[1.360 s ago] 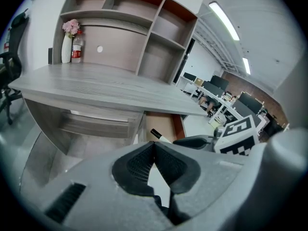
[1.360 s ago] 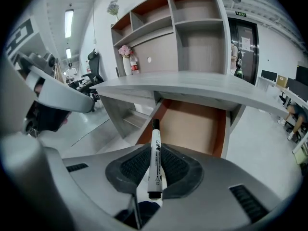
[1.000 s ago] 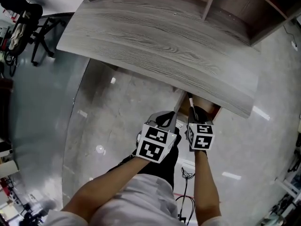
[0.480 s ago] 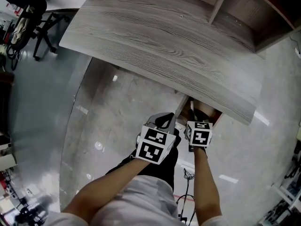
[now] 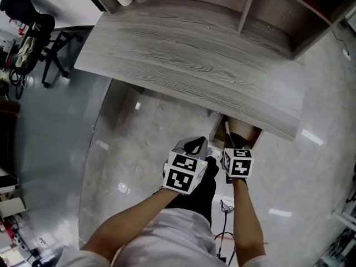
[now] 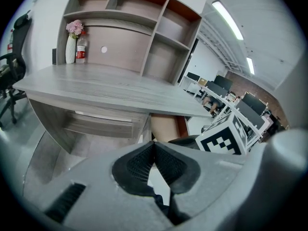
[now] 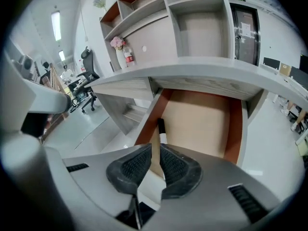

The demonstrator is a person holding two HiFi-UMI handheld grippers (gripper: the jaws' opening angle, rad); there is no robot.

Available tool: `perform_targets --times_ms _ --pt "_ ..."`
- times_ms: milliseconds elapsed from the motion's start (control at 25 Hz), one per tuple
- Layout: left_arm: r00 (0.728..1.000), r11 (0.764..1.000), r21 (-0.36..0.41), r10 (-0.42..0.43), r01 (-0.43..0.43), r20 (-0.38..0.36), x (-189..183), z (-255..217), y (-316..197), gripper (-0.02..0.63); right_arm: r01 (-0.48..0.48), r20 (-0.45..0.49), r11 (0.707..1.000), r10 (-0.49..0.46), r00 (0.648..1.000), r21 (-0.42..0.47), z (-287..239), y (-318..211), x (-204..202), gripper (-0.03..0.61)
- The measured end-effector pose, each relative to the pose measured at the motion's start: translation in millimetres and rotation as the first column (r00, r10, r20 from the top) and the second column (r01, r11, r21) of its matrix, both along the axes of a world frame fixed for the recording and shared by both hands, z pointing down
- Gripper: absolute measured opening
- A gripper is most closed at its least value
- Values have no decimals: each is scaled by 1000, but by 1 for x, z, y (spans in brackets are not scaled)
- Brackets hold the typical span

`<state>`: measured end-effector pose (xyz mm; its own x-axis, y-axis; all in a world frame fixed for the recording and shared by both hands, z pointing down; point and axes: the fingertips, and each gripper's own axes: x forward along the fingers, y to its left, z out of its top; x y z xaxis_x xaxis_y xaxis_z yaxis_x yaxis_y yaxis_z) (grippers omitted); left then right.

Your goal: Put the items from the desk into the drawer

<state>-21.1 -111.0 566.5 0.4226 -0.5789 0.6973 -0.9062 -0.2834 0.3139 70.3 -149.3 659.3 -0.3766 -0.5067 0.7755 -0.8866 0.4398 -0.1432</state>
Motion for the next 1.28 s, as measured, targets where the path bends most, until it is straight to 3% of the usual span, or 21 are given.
perform_targets --times_ms 880,1280 --pt "981 976 139 180 -170 -67 32 -79 59 3 -125 149 964 91 985 236 -184 95 -10 11" --pt "979 960 221 191 -171 -72 38 -112 69 3 -126 181 944 72 981 304 -223 114 -18 2"
